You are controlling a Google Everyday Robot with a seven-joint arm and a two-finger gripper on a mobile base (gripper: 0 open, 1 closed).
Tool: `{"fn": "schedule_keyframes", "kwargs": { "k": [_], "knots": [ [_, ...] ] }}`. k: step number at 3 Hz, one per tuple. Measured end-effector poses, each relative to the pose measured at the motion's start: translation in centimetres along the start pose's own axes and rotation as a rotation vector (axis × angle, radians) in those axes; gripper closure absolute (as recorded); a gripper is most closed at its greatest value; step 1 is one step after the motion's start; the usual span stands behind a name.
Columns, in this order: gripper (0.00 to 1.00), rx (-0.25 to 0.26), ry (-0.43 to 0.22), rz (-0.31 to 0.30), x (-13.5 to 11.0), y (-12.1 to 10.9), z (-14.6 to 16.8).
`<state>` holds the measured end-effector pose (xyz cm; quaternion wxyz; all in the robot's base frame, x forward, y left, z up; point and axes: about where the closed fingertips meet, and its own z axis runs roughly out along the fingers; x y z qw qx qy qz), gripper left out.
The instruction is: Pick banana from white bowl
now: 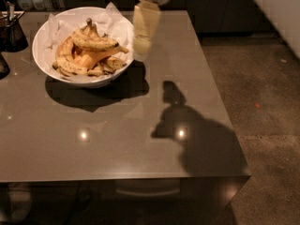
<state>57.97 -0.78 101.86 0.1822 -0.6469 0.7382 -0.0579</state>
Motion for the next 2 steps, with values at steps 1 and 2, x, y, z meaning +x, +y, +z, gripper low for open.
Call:
{"fn": "schedule_keyframes", "kwargs": {
  "k": [1,2],
  "knots": [
    [0.0,-0.002,-0.02,-0.036,-5.1,-1.5,0.5],
    [0.0,0.023,-0.056,-0.046,-6.6,-2.0,0.2]
  ]
}}
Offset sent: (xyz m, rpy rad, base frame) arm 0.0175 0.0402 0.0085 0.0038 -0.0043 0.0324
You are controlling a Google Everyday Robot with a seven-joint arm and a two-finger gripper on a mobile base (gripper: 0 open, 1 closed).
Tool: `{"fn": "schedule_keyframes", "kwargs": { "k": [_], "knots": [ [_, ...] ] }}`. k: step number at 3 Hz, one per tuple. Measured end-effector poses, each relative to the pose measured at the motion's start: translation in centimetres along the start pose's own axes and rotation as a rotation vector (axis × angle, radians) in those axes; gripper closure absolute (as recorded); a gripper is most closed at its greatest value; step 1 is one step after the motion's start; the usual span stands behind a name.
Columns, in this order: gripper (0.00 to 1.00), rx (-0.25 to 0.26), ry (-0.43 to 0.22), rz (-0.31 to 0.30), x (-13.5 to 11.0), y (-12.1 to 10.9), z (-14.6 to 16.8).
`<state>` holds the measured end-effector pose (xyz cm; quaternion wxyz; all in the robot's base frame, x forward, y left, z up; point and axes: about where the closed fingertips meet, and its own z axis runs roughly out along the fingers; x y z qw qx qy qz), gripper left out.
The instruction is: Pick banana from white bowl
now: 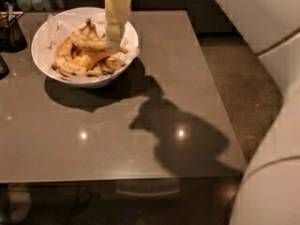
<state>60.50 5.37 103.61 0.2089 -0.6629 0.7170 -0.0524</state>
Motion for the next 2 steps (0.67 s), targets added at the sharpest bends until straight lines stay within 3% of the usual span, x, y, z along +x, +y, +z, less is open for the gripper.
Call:
{"fn": "schedule_keyframes", "kwargs": {
  "k": [1,2],
  "knots": [
    [0.0,0.02,0.001,0.047,-0.3,0.1,1.0],
    [0.0,0.003,0.013,0.095,-1.0,0.6,2.4]
  ]
}}
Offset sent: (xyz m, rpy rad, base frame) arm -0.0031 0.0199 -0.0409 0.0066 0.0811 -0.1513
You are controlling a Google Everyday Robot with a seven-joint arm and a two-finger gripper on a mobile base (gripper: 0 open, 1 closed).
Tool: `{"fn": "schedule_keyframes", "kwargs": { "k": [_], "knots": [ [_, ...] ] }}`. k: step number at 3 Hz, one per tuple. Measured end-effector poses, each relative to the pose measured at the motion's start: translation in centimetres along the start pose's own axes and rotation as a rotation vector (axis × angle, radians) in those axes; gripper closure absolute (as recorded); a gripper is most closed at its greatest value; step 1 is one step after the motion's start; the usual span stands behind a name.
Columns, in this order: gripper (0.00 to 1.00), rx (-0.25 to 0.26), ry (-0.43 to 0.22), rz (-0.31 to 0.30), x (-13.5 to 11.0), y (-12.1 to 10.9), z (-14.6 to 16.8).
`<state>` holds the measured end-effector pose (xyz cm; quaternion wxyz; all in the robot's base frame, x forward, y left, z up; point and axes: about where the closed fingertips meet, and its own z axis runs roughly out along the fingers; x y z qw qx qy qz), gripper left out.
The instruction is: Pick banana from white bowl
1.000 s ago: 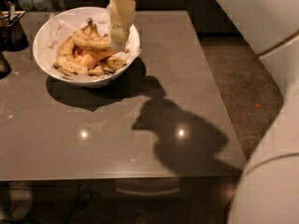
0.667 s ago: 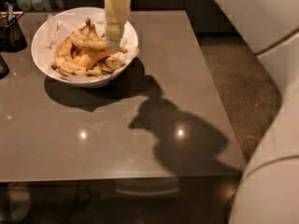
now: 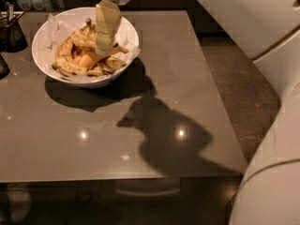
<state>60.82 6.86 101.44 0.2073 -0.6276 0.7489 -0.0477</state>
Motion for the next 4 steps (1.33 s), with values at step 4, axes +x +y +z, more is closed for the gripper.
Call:
{"fn": "schedule_keyframes", "kwargs": {
  "k": [4],
  "knots": [
    [0.19,-0.023,0.034,-0.065,-5.4,-0.1,3.1]
  ]
}}
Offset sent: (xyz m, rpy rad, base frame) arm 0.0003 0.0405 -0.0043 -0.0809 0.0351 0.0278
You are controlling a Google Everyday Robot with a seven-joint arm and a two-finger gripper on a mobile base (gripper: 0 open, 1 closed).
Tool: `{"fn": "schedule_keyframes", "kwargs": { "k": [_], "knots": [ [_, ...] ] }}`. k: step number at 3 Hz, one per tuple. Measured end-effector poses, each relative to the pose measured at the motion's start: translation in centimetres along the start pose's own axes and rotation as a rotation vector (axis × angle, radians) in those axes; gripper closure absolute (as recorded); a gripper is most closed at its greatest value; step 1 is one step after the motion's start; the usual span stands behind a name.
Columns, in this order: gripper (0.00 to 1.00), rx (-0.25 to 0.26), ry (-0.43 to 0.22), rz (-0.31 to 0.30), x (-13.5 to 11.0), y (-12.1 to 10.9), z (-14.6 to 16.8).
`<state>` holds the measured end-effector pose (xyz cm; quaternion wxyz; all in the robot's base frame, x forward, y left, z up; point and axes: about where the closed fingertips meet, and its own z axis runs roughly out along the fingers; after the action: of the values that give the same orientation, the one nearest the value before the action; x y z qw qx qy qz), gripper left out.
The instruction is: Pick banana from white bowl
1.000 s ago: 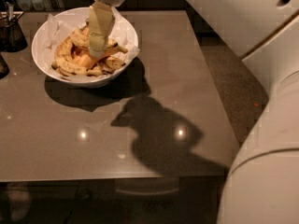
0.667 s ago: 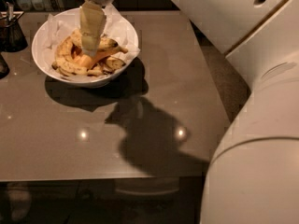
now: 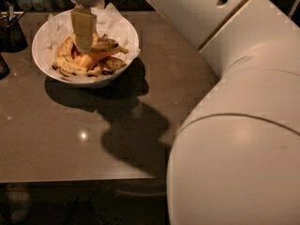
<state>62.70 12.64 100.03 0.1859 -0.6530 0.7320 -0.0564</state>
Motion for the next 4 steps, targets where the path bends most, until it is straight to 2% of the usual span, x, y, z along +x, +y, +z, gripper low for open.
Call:
{"fn": "schedule_keyframes", "kwargs": {
  "k": [3,4],
  "knots": [
    [0.23,-0.073,0.012,0.012,-0.8,-0.7,4.1],
    [0.32,-0.089,0.013,0.02,-0.6,-0.8,4.9]
  ]
}}
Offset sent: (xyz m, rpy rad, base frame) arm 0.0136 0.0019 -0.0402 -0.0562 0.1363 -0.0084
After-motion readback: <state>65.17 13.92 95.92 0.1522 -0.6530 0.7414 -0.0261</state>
